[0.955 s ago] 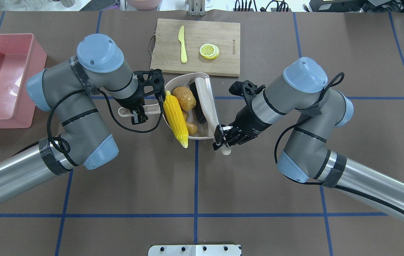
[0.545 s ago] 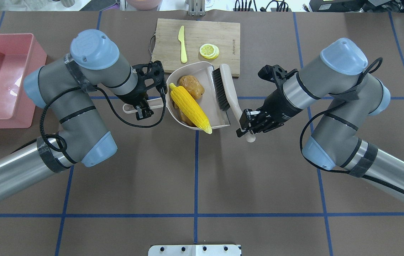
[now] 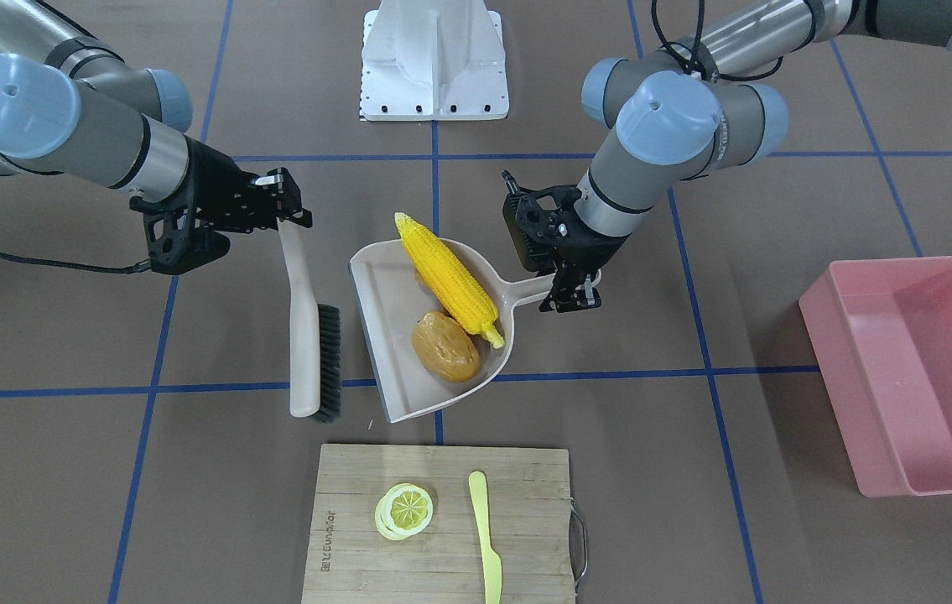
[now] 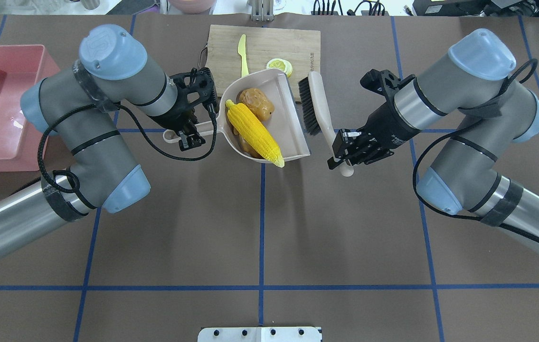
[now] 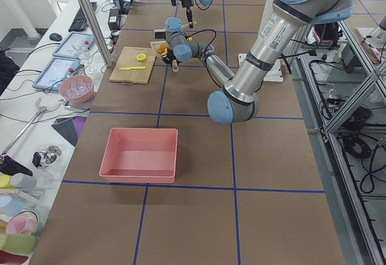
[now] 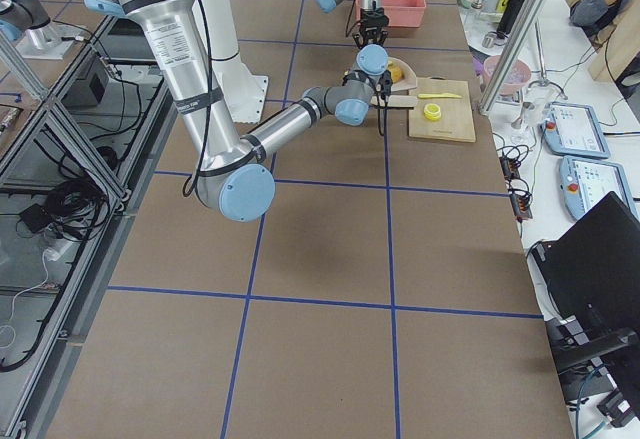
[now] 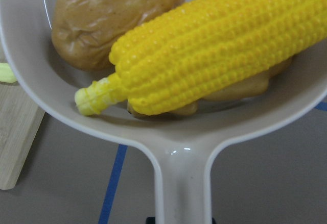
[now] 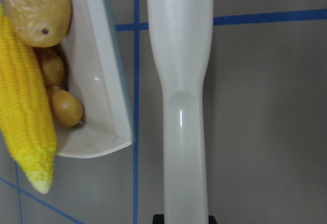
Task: Sweep and dump trash into bin
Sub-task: 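Lift the dustpan toward the pink bin with the left gripper while the right withdraws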
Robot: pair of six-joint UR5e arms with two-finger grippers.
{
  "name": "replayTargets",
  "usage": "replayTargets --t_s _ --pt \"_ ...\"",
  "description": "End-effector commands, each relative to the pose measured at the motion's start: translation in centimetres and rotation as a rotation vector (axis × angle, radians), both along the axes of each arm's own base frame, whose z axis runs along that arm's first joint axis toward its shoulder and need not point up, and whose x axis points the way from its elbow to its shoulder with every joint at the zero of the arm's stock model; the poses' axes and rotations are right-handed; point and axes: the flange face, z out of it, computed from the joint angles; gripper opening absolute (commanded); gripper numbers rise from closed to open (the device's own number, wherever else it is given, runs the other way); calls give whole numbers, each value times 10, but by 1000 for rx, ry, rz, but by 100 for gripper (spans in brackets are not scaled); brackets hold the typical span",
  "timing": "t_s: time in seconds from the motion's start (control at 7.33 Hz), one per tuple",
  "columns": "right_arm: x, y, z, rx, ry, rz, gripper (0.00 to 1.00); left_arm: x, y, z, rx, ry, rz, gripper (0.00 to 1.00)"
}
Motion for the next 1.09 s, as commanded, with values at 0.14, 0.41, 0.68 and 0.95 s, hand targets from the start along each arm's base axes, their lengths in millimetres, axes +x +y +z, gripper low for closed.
replayTargets --t_s 0.14,0.41,0.68,0.95 --pt "58 14 92 -32 88 45 0 -11 0 -1 -22 93 -47 0" --pt "116 47 157 32 149 54 0 -38 -10 15 -31 152 -112 0" --pt "158 109 196 84 240 63 0 -109 -31 36 -43 156 -187 0" --pt "196 157 250 147 348 17 0 -184 -31 42 -62 152 -254 0"
